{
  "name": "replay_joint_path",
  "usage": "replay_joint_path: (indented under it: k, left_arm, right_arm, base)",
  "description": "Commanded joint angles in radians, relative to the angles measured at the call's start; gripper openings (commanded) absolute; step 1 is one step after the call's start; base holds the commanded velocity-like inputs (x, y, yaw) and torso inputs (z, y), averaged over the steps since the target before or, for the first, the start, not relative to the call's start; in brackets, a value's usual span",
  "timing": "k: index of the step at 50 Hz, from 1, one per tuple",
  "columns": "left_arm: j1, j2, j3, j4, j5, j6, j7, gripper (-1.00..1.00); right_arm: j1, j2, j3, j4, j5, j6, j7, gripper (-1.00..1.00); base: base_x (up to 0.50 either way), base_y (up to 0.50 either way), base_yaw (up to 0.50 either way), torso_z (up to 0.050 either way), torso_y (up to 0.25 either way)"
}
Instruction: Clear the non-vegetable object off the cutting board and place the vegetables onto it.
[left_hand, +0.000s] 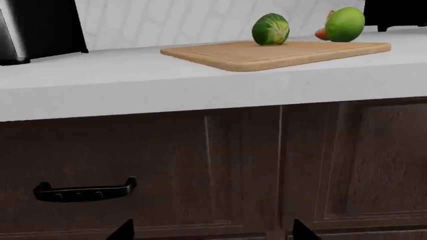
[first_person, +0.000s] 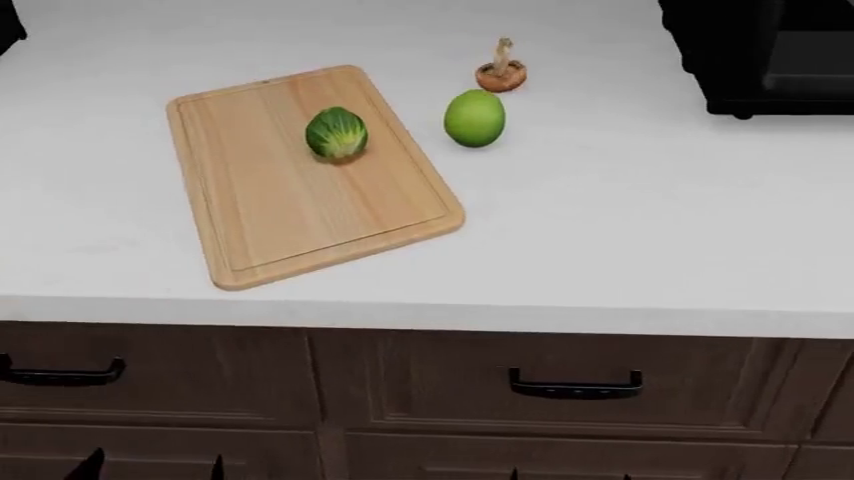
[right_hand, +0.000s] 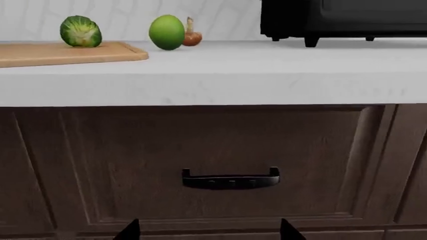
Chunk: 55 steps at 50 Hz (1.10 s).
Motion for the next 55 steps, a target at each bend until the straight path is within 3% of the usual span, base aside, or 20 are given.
replay_joint_path:
  k: [1,7,18,23,32,42,46,48,55]
  left_arm:
    - [-0.004,0.006,-0.006,-0.007,-0.020,0.013,0.021,1.00]
    - [0.004,-0.009,-0.017,0.075,-0.067,-0.083,0.024,1.00]
    - [-0.073,-0.070,-0.048,0.469,-0.116,-0.451,-0.007,1.00]
    - [-0.134,-0.090,-0.064,0.568,-0.140,-0.589,-0.016,1.00]
    - [-0.342,-0.144,-0.101,0.650,-0.185,-0.836,-0.013,1.00]
    - [-0.668,-0.173,-0.152,0.525,-0.278,-1.094,0.043,1.00]
    - [-0.796,-0.179,-0.157,0.468,-0.297,-1.163,0.054,1.00]
    - [-1.043,-0.183,-0.111,0.213,-0.288,-1.204,0.084,1.00]
    - [-1.149,-0.181,-0.080,0.069,-0.273,-1.176,0.096,1.00]
  right_arm:
    - [-0.010,-0.003,0.000,-0.016,-0.014,-0.011,-0.007,1.00]
    - [-0.020,0.015,-0.023,-0.108,-0.084,0.032,0.043,1.00]
    - [0.034,0.059,-0.026,-0.560,-0.056,0.511,0.044,1.00]
    - [0.124,0.091,-0.040,-0.696,-0.064,0.714,0.032,1.00]
    - [0.437,0.142,-0.050,-0.885,-0.032,1.160,-0.044,1.00]
    - [0.836,0.148,-0.036,-0.851,0.047,1.520,-0.159,1.00]
    - [0.951,0.148,-0.018,-0.766,0.091,1.559,-0.171,1.00]
    - [1.158,0.146,-0.037,-0.557,0.142,1.558,-0.200,1.00]
    - [1.237,0.138,-0.057,-0.388,0.147,1.466,-0.218,1.00]
  base:
    - [0.00,0.00,0.00,0.000,0.000]
    - [0.00,0.00,0.00,0.000,0.000]
    - [0.00,0.00,0.00,0.000,0.000]
    - [0.00,0.00,0.00,0.000,0.000]
    - [0.00,0.00,0.00,0.000,0.000]
    - [0.00,0.00,0.00,0.000,0.000]
    - [0.00,0.00,0.00,0.000,0.000]
    - [0.00,0.00,0.00,0.000,0.000]
    - [0.00,0.00,0.00,0.000,0.000]
